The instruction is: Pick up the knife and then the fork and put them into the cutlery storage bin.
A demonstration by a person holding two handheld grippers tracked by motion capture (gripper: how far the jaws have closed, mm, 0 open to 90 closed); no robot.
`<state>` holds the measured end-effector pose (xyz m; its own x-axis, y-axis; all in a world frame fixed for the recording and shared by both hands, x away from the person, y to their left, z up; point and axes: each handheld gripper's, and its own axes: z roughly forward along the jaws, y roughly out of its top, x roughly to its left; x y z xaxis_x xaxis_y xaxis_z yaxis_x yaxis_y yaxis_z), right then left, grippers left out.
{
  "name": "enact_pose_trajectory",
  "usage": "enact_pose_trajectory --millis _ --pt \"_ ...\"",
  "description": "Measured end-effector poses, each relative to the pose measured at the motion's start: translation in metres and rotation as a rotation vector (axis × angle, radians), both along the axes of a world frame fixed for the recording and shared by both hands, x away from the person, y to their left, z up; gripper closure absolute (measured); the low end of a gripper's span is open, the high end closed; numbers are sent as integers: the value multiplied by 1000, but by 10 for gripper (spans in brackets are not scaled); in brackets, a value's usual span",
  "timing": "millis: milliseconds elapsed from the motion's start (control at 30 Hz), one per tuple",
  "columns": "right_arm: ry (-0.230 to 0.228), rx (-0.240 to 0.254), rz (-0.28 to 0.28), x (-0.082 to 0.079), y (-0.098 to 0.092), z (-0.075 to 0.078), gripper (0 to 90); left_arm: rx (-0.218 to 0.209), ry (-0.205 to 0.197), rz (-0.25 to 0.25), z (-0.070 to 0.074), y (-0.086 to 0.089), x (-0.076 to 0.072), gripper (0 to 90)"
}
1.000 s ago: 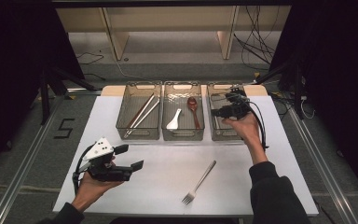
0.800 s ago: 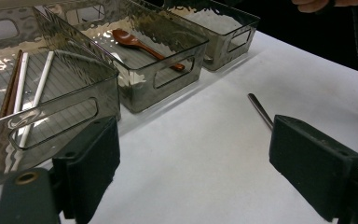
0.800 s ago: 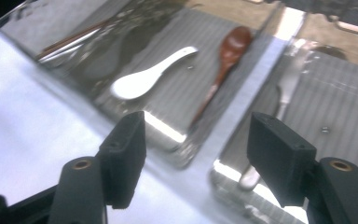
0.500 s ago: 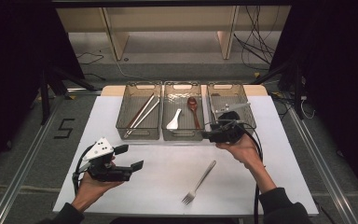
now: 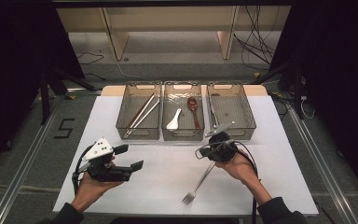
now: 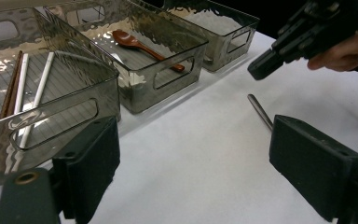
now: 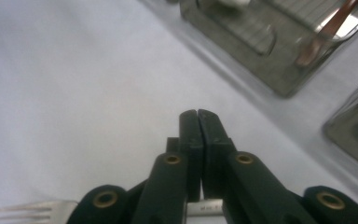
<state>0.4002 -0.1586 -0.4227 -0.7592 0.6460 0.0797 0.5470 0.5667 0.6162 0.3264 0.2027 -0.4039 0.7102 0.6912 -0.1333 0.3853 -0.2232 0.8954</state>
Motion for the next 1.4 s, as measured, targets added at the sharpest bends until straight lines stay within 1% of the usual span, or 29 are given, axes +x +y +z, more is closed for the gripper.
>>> enact_pose_trajectory --millis 67,200,233,300,333,467,600,667,733,867,1033,1200,1400 --pt "9 -35 5 0 1 -6 900 -1 1 2 0 0 0 157" --pt "31 -82 -3 2 1 -18 900 -3 0 -1 0 -1 0 157" --pt "44 -90 -10 3 1 -21 900 -2 1 -1 0 -1 0 157" --pt "45 -111 -12 6 0 -27 900 -3 1 -1 0 -1 0 157" --pt "55 -118 -20 7 0 -30 900 -3 1 -1 0 -1 0 157" --pt "69 -147 -34 10 -2 -39 900 -2 1 -1 0 -1 0 157" --pt "78 -162 -54 14 -6 -45 900 -2 2 -1 -1 -1 0 157" --pt "94 -148 -62 15 -8 -46 900 -2 2 0 -1 -1 0 157" --pt "93 -152 -66 15 -9 -46 900 -2 2 -1 -1 -2 0 157" --pt "108 -155 -61 14 -10 -45 900 -2 2 -1 -1 -1 0 157" --pt "141 -185 -62 11 -15 -42 900 -2 1 1 0 -1 0 157" --pt "157 -228 -50 1 -18 -40 900 -1 2 2 -1 0 0 157" --pt "191 -239 -32 -15 -28 -38 900 2 3 1 -1 -1 0 158"
